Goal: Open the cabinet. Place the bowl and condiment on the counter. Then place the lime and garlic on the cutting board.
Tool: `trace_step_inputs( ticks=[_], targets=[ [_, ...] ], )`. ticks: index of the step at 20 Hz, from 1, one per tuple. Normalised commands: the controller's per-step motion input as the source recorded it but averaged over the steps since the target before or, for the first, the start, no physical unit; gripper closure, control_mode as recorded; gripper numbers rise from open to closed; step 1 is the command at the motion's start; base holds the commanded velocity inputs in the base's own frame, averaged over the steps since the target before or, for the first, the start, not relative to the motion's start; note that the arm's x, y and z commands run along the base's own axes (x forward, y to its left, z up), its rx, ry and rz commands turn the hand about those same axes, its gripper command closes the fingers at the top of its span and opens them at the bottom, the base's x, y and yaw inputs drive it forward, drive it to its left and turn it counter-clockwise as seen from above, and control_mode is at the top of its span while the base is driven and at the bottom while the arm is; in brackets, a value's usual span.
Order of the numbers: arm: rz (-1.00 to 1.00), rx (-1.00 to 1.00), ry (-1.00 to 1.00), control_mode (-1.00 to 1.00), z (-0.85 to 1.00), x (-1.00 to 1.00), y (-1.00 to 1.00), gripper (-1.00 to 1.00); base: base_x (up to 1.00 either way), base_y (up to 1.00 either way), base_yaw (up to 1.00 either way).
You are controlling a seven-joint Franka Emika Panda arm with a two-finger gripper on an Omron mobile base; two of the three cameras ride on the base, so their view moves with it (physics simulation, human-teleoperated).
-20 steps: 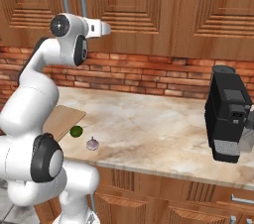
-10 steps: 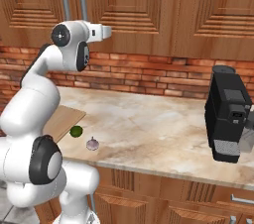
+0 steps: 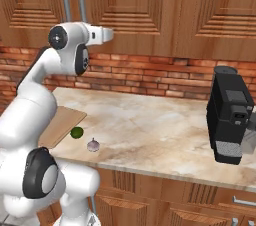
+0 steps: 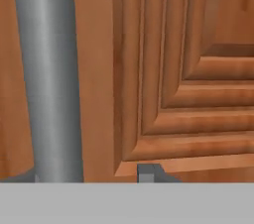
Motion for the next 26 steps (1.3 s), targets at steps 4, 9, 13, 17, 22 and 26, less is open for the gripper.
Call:
trace_step_inputs(
  ticks=[4, 9, 13, 17, 22, 26],
  targets=[
    [-0.1, 0.07, 0.01, -1.0, 0.2, -0.77, -0.82, 1.0, 0.0, 0.0, 0.0],
    [-0.09, 0.11, 0.08, -1.0, 0.28, -0.88, -0.8, 1.0, 0.0, 0.0, 0.0],
    [-0.12, 0.14, 0.13, -1.0, 0.33, -0.99, -0.88, 1.0, 0.0, 0.0, 0.0],
    [-0.12, 0.15, 0.17, -1.0, 0.31, -0.95, -0.97, 1.0, 0.0, 0.0, 0.0],
    [-0.12, 0.14, 0.16, -1.0, 0.16, -0.85, -1.0, 1.0, 0.0, 0.0, 0.0],
    [-0.08, 0.12, 0.08, -1.0, 0.04, -0.73, -0.98, 1.0, 0.0, 0.0, 0.0]
  ],
)
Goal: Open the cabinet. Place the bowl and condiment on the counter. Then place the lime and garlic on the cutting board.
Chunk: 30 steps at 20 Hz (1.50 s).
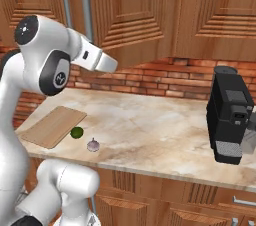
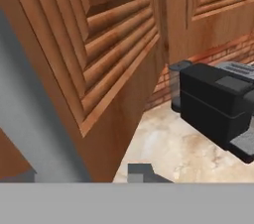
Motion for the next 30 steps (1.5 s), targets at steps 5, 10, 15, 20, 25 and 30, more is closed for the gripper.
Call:
trace_step_inputs(
  ticks=[5, 10, 15, 20, 25, 30],
  targets=[
    [0.0, 0.02, 0.06, -1.0, 0.0, -0.71, -0.06, -1.0, 0.0, 0.0, 0.0],
    [0.0, -0.22, 0.0, -1.0, 0.23, -1.0, 0.97, -1.0, 0.0, 0.0, 0.0],
    [0.0, -0.35, 0.11, -1.0, 0.56, -0.49, 1.0, -1.0, 0.0, 0.0, 0.0],
    [-0.07, -0.34, 0.16, -1.0, 0.04, 0.81, 0.95, -1.0, 0.0, 0.0, 0.0],
    [-0.14, -0.22, 0.1, -1.0, 0.0, 0.99, 0.28, -1.0, 0.0, 0.0, 0.0],
    [-0.04, -0.07, 0.07, -1.0, -0.05, 1.0, -0.48, -1.0, 0.0, 0.0, 0.0]
  ],
)
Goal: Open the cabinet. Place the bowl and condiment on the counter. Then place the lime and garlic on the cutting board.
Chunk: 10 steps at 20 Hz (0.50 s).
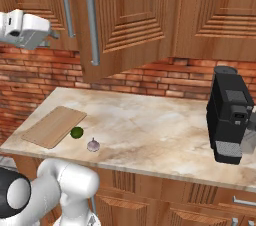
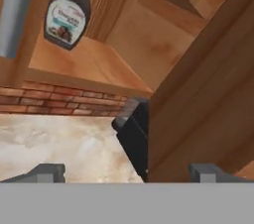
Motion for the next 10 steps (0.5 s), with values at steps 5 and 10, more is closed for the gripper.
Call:
trace_step_inputs(
  ticks=[5, 10],
  targets=[
    [-0.07, -0.01, 0.12, -1.0, -0.06, 0.73, -0.97, -1.0, 0.0, 0.0, 0.0],
    [-0.14, 0.0, 0.09, -1.0, 0.0, 0.0, -1.0, -1.0, 0.0, 0.0, 0.0]
  ],
)
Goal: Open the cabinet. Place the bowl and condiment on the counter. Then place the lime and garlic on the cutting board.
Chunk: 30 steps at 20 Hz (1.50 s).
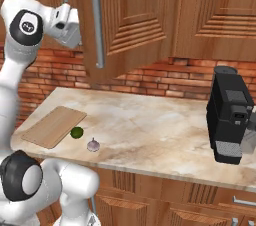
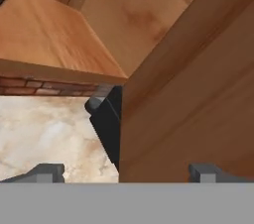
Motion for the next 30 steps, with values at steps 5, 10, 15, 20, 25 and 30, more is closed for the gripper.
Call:
trace_step_inputs(
  ticks=[5, 10, 15, 20, 25, 30],
  targets=[
    [-0.11, 0.0, 0.03, -1.0, 0.0, -0.31, -1.0, -1.0, 0.0, 0.0, 0.0],
    [-0.06, 0.0, 0.01, -1.0, 0.0, -0.2, -1.0, -1.0, 0.0, 0.0, 0.0],
    [0.07, 0.08, -0.09, -1.0, 0.0, -0.16, -0.95, -1.0, 0.0, 0.0, 0.0],
    [0.21, 0.07, -0.12, -1.0, -0.27, -0.44, 0.15, -1.0, 0.0, 0.0, 0.0],
    [0.32, 0.02, -0.28, -1.0, 0.0, -0.36, 0.99, -1.0, 0.0, 0.0, 0.0],
    [0.31, 0.11, -0.01, -1.0, 0.09, 0.12, 1.0, -1.0, 0.0, 0.0, 0.0]
  ],
)
